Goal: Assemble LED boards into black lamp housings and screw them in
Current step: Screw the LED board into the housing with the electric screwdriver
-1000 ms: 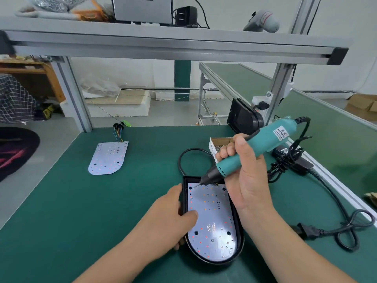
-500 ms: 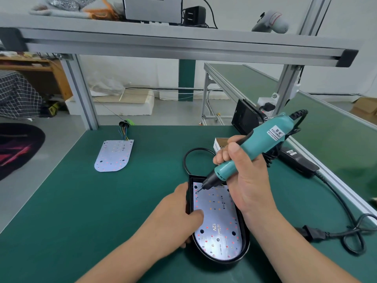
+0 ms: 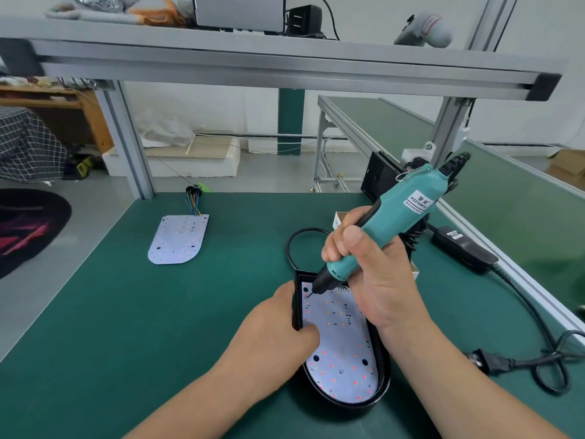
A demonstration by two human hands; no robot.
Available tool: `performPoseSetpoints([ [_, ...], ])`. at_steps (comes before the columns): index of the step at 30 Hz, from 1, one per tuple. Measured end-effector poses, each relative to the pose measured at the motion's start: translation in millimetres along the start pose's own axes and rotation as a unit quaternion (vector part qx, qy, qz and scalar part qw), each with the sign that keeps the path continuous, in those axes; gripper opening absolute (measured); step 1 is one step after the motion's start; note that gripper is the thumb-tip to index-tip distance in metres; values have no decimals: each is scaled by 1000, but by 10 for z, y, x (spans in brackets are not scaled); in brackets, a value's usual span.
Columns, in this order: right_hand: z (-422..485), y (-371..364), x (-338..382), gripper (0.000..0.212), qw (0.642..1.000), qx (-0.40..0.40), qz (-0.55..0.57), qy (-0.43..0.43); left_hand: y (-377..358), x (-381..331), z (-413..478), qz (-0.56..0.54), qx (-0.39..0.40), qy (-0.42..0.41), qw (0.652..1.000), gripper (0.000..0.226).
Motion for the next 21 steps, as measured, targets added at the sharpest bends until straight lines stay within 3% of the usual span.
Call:
performPoseSetpoints([
  [7, -13, -62, -34, 40, 998, 47, -38, -14, 18, -32, -13, 15, -3, -1, 1000, 30],
  [21, -6, 22, 216, 48, 998, 8, -39, 52, 29, -11, -26, -8, 29, 18, 999, 45],
])
Point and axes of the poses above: each hand's wrist, its own z-axis towards the middle knuckle, its own y-axis out of the back of the hand, x = y × z, the point moved 5 cm from there along z, towards the middle knuckle, and after that the axes turned 12 degrees about y, right-handed, at the moved point
